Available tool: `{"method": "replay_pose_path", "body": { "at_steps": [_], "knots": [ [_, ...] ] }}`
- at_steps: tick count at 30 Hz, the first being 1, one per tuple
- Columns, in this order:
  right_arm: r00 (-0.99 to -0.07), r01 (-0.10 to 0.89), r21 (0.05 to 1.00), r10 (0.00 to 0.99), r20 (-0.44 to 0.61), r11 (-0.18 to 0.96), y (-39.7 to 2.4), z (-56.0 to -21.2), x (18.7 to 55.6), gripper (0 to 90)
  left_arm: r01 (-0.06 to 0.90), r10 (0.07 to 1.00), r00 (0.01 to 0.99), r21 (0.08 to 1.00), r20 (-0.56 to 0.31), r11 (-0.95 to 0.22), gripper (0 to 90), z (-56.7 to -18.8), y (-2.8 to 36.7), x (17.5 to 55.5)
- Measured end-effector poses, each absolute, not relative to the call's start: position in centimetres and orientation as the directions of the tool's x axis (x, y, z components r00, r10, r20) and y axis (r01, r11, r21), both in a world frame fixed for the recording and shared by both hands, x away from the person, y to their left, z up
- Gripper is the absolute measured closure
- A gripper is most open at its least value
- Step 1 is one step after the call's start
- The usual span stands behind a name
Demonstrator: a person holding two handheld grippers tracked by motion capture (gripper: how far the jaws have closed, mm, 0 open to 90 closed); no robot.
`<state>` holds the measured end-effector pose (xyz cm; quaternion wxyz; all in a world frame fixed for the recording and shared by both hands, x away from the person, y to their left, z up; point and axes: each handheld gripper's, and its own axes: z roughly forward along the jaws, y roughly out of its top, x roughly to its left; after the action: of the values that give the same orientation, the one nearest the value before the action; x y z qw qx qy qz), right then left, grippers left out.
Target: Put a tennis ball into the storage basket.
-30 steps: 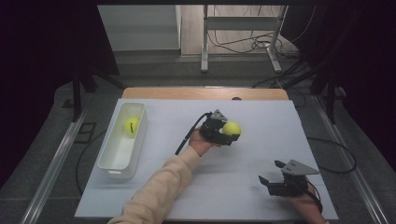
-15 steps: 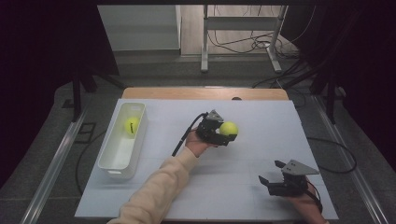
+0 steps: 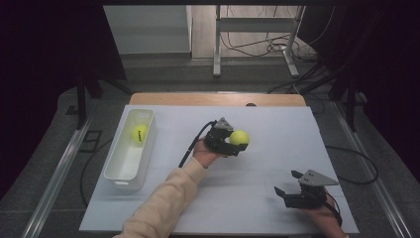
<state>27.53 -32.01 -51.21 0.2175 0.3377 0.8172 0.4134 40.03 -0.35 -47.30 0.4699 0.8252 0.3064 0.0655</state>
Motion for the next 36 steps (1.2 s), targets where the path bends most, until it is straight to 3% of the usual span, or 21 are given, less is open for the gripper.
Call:
{"method": "replay_pose_path", "body": {
  "at_steps": [36],
  "knots": [
    [-0.676, 0.371, 0.82, 0.732, -0.083, 0.435, -32.0, -51.2, 27.5, 13.3, 0.432, 0.587, 0.794, 0.827, -0.159, -0.36, 26.0, -46.3, 3.0, 37.9]
  ]
}}
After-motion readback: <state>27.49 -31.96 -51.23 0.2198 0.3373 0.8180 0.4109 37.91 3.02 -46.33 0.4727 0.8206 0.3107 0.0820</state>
